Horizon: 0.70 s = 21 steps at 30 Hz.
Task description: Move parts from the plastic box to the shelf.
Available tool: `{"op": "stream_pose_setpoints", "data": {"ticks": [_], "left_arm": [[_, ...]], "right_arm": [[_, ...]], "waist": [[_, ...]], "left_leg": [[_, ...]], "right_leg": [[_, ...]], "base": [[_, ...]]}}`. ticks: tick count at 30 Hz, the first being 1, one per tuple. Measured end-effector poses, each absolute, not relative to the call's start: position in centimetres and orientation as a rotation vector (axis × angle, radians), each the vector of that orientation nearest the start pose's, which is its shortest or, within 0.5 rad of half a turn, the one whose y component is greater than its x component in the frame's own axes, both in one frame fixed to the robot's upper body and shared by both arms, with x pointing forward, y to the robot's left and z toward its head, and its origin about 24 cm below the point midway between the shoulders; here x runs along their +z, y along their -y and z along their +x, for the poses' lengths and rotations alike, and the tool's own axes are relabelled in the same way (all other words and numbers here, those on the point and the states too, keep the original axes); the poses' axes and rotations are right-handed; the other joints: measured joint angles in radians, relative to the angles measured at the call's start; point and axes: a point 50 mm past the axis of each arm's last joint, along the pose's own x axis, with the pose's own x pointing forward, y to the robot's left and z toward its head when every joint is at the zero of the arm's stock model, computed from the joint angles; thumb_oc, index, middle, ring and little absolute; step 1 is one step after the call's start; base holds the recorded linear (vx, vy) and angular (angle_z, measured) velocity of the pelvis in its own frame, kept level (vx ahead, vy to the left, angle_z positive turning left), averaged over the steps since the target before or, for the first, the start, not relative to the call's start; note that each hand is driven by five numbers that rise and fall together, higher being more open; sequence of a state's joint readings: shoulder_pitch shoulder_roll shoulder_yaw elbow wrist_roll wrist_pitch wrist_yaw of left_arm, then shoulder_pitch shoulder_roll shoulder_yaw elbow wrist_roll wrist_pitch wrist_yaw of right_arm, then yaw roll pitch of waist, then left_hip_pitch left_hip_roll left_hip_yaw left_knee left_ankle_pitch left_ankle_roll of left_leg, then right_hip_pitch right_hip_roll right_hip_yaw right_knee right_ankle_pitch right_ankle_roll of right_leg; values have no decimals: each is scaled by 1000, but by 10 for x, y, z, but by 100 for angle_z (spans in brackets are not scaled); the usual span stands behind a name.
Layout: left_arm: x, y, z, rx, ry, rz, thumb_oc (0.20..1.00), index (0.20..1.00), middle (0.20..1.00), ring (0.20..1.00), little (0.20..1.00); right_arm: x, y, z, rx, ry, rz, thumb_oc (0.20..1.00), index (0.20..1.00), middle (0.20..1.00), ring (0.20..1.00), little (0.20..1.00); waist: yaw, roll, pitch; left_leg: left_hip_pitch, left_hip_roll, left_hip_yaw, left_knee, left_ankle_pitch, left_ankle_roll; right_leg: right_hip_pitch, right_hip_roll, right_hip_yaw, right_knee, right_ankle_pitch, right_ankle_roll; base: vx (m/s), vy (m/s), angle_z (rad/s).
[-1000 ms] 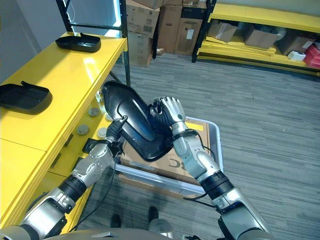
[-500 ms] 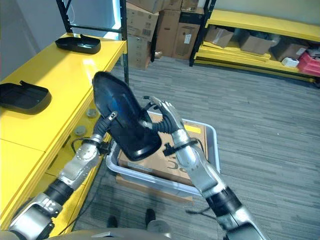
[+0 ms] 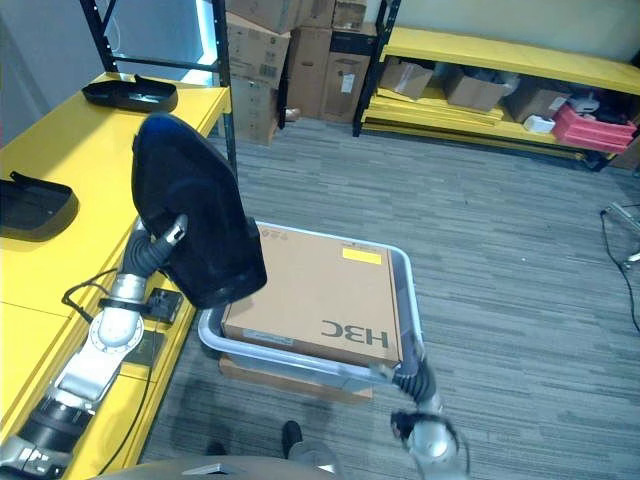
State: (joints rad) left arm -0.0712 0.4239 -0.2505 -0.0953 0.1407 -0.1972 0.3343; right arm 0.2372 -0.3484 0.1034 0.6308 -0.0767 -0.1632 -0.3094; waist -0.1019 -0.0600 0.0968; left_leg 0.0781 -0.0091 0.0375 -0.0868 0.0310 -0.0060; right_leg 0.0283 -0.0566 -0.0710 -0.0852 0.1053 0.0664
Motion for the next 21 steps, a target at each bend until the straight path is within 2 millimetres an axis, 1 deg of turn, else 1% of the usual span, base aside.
{"op": "stream_pose_setpoints", "data": {"ticks": [1, 2, 3, 4, 5, 6, 7, 8, 9, 10, 11, 12, 13, 14, 15, 16, 17, 18, 19, 20, 21], "left_arm": [[96, -164, 253, 7, 398, 472, 200, 200, 200, 200, 200], [94, -169, 251, 21, 384, 468, 200, 200, 200, 200, 200], [92, -171, 249, 28, 371, 453, 200, 200, 200, 200, 200], [90, -172, 247, 22, 355, 404, 200, 200, 200, 200, 200], [89, -173, 246, 19, 352, 386, 200, 200, 200, 200, 200], [88, -174, 245, 18, 345, 372, 200, 200, 200, 200, 200], [87, -175, 245, 13, 334, 358, 200, 200, 200, 200, 200], [84, -176, 242, 5, 316, 349, 200, 200, 200, 200, 200], [86, -175, 243, -12, 324, 340, 200, 200, 200, 200, 200], [85, -176, 239, -17, 321, 332, 200, 200, 200, 200, 200], [86, -175, 238, -22, 324, 314, 200, 200, 200, 200, 200], [87, -177, 235, -19, 324, 302, 200, 200, 200, 200, 200], [88, -175, 233, -29, 328, 287, 200, 200, 200, 200, 200], [100, -173, 236, -49, 371, 254, 200, 200, 200, 200, 200], [109, -169, 238, -70, 405, 221, 200, 200, 200, 200, 200], [115, -172, 236, -63, 432, 202, 200, 200, 200, 200, 200], [120, -177, 235, -51, 445, 196, 200, 200, 200, 200, 200], [127, -182, 237, -40, 470, 193, 200, 200, 200, 200, 200], [136, -179, 242, -64, 506, 172, 200, 200, 200, 200, 200], [146, -173, 243, -118, 552, 166, 200, 200, 200, 200, 200], [157, -167, 240, -161, 603, 169, 200, 200, 200, 200, 200]], "right_arm": [[-105, 257, 119, -236, -696, -536, 1000, 1000, 1000, 1000, 1000], [-119, 253, 108, -210, -774, -545, 1000, 1000, 1000, 1000, 1000], [-132, 249, 98, -170, -870, -566, 1000, 1000, 1000, 1000, 1000], [-150, 243, 80, -123, -1027, -572, 1000, 1000, 1000, 1000, 1000], [-154, 238, 72, -109, -1072, -557, 1000, 1000, 1000, 1000, 1000], [-156, 235, 67, -98, -1093, -545, 1000, 1000, 1000, 1000, 1000], [-160, 232, 59, -91, -1137, -530, 1000, 1000, 1000, 1000, 1000], [-163, 231, 59, -79, -1174, -522, 1000, 1000, 1000, 1000, 1000], [-167, 231, 50, -72, -1238, -522, 1000, 1000, 1000, 1000, 1000], [-168, 232, 50, -70, -1270, -522, 1000, 1000, 1000, 1000, 1000], [-168, 233, 44, -74, -1287, -522, 1000, 1000, 1000, 1000, 1000], [-167, 236, 50, -99, -1274, -506, 1000, 1000, 1000, 1000, 1000], [-165, 240, 53, -146, -1266, -469, 1000, 1000, 1000, 1000, 1000], [-166, 241, 54, -158, -1277, -444, 1000, 1000, 1000, 1000, 1000], [-164, 248, 53, -166, -1294, -454, 1000, 1000, 1000, 1000, 1000], [-162, 255, 60, -175, -1287, -466, 1000, 1000, 1000, 1000, 1000], [-159, 259, 71, -181, -1266, -472, 1000, 1000, 1000, 1000, 1000], [-154, 264, 87, -184, -1215, -485, 1000, 1000, 1000, 1000, 1000], [-149, 267, 101, -180, -1169, -502, 1000, 1000, 1000, 1000, 1000], [-146, 266, 116, -191, -1131, -485, 1000, 1000, 1000, 1000, 1000], [-148, 258, 117, -197, -1127, -437, 1000, 1000, 1000, 1000, 1000]], "waist": [[11, 9, 5], [15, 13, 8], [26, 18, 10], [38, 16, 9], [47, 19, 12], [58, 27, 17], [73, 36, 23], [89, 44, 27], [90, 44, 30], [109, 59, 47], [126, 58, 50], [145, 77, 71], [151, 90, 78], [149, 75, 81], [155, 93, 103], [172, 102, 119], [196, 97, 124], [181, 94, 126], [169, 81, 133], [132, 71, 135], [125, 61, 120]], "left_leg": [[-5, 0, 1, 0, 8, 1], [0, 1, 1, 1, 3, -2], [5, 3, 0, 2, 7, -1], [6, 5, -7, 6, -2, -11], [7, 6, -12, 6, -1, -11], [2, 7, -18, 7, 7, -5], [3, 9, -28, 7, 8, -7], [1, 8, -49, 10, 14, -16], [-10, 8, -72, 21, 13, -22], [-16, 6, -107, 16, 31, -27], [-31, 11, -134, 15, 40, -37], [-55, 6, -179, 15, 64, -58], [-111, -2, -236, 31, 94, -78], [-150, -22, -296, -4, 170, -182], [-190, -21, -286, -3, 206, -242], [-202, -8, -200, 4, 176, -207], [-204, 18, -52, 9, 119, -120], [-205, 45, 72, 56, 81, -99], [-172, 86, 180, 102, 53, -104], [-101, 117, 222, 184, 12, -100], [-74, 106, 233, 288, -30, -91]], "right_leg": [[0, -1, 0, -1, 0, 0], [3, 0, 2, -3, -1, 0], [10, 2, 1, -1, -3, -2], [13, 5, -1, -3, -6, -4], [13, 6, -12, -3, -7, -6], [17, 7, -20, -3, -7, -8], [23, 8, -26, -4, -8, -8], [31, 13, -41, 0, -6, -12], [36, 8, -65, -2, -15, -13], [49, 17, -106, 4, -21, -17], [40, 17, -123, -2, -24, -19], [40, 28, -160, 5, -27, -22], [26, 32, -191, 10, -30, -21], [13, 19, -252, 2, -38, -54], [6, -1, -316, 2, -39, -68], [-7, -6, -342, -4, -38, -86], [-21, -13, -351, -5, -37, -97], [-21, -29, -389, -5, -37, -97], [-7, -61, -426, -5, -42, -90], [23, -83, -446, -4, -47, -80], [41, -104, -466, -3, -51, -71]], "base": [[-8, -109, -1], [-48, -101, -3], [-3, -144, 0], [-23, -72, 13], [-8, -97, 22], [-79, -148, 23], [-49, -150, 23], [-173, -199, 41], [-118, -109, 76], [-277, -181, 94], [-223, -107, 102], [-312, -133, 132], [-161, -52, 191], [-149, -67, 242], [-69, -30, 202], [-116, -72, 126], [-86, -41, 82], [-101, -65, 101], [-68, -102, 170], [-97, -95, 164], [-82, -47, 159]]}}
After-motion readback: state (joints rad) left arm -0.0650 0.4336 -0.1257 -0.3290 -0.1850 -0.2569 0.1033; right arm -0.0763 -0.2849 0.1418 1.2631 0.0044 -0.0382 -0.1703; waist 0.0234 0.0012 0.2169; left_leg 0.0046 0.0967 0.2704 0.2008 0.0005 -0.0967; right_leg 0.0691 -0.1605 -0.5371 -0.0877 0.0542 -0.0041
